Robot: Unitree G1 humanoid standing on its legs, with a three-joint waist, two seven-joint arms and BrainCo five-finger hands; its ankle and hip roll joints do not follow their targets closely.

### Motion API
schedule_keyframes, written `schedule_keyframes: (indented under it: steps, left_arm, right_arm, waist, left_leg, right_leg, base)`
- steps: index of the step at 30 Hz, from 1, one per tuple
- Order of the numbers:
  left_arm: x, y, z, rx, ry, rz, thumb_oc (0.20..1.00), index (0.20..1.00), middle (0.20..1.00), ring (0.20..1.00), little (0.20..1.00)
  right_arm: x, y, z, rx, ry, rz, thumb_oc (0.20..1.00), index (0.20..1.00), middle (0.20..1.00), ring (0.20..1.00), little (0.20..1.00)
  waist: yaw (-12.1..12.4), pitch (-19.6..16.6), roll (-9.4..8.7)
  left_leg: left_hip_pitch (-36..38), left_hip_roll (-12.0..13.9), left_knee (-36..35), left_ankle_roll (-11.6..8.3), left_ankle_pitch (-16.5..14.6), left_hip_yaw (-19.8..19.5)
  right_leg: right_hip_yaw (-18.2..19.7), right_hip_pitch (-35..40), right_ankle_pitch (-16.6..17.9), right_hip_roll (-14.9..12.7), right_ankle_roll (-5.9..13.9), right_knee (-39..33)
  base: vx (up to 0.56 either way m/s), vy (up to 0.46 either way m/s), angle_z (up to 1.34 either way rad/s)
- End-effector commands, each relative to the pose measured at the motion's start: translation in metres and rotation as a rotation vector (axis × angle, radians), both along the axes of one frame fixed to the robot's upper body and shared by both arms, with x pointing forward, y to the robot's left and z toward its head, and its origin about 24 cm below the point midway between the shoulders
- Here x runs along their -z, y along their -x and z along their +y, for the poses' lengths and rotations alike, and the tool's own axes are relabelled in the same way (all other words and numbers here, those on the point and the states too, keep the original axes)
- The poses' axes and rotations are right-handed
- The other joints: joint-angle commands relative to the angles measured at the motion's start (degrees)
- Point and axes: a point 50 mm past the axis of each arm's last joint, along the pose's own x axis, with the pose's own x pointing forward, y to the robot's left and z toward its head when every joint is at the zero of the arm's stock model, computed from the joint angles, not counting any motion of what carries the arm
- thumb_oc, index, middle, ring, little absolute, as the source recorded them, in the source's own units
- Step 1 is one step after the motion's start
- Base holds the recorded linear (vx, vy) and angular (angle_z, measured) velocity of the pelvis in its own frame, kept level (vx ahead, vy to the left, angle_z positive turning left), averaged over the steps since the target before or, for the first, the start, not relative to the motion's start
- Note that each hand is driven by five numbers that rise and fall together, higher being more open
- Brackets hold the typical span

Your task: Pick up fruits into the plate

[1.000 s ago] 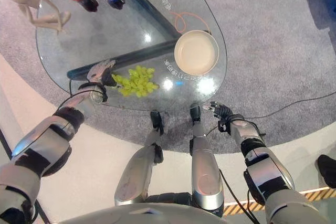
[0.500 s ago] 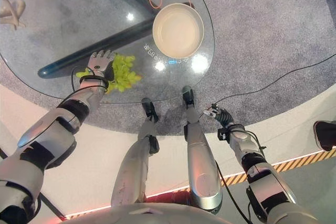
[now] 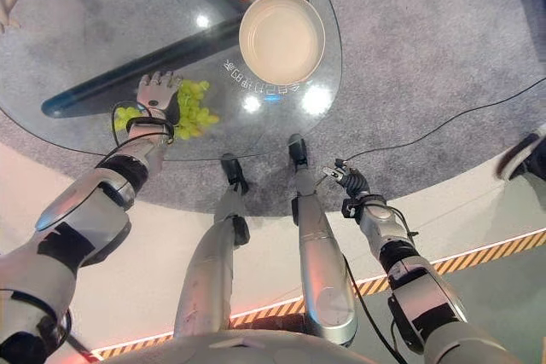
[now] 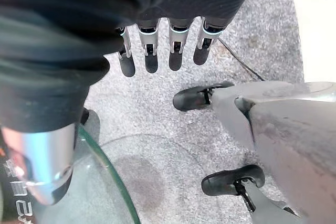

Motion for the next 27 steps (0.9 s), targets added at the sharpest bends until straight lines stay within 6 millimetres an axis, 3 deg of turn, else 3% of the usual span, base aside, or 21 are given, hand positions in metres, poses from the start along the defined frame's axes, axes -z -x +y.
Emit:
schedule_keyframes:
  steps: [1, 5, 13, 27]
  left_arm:
    - [0.055, 0.022, 0.000, -0.027, 0.039, 0.135, 1.000, 1.000, 1.000, 1.000, 1.000]
    - [0.053, 0.022, 0.000, -0.031, 0.083, 0.099, 1.000, 1.000, 1.000, 1.000, 1.000]
    - [0.050, 0.024, 0.004, -0.084, 0.380, -0.043, 1.000, 1.000, 1.000, 1.000, 1.000]
    - [0.012, 0.030, 0.030, -0.021, 0.456, -0.262, 1.000, 1.000, 1.000, 1.000, 1.000]
  right_arm:
    - [-0.006, -0.003, 0.005, -0.003, -0.032, -0.042, 1.000, 1.000, 1.000, 1.000, 1.000]
    - [-0.005, -0.003, 0.008, -0.004, -0.042, -0.036, 1.000, 1.000, 1.000, 1.000, 1.000]
    - [0.001, 0.002, 0.008, 0.009, -0.056, -0.018, 1.000, 1.000, 1.000, 1.000, 1.000]
    - [0.012, 0.027, -0.030, 0.099, -0.037, 0.002, 1.000, 1.000, 1.000, 1.000, 1.000]
  waist:
    - [0.22, 2.42, 0.44]
    - [0.56, 2.42, 0.20]
    - [1.65, 2.42, 0.77]
    - [3.96, 2.42, 4.82]
  left_leg:
    - [-1.17, -1.30, 6.69, 0.01, -8.15, -5.68]
    - [-1.14, -1.43, 6.56, 0.06, -8.03, -6.13]
    - [0.61, -1.90, 6.70, 0.33, -8.19, -7.01]
    - [5.37, -2.49, 4.93, 0.11, -7.95, -7.54]
  right_leg:
    - [-1.34, -0.87, -5.17, 4.39, -0.77, 5.95]
    - [-1.62, -0.74, -5.03, 4.54, -0.74, 5.92]
    - [-2.19, 0.91, -5.67, 4.28, -0.93, 6.53]
    - [-4.76, 5.58, -6.10, 1.28, -0.54, 5.11]
  base:
    - [-0.02, -0.032, 0.03]
    - [-0.01, -0.009, 0.01]
    - [0.00, -0.011, 0.03]
    - [0.00, 0.010, 0.03]
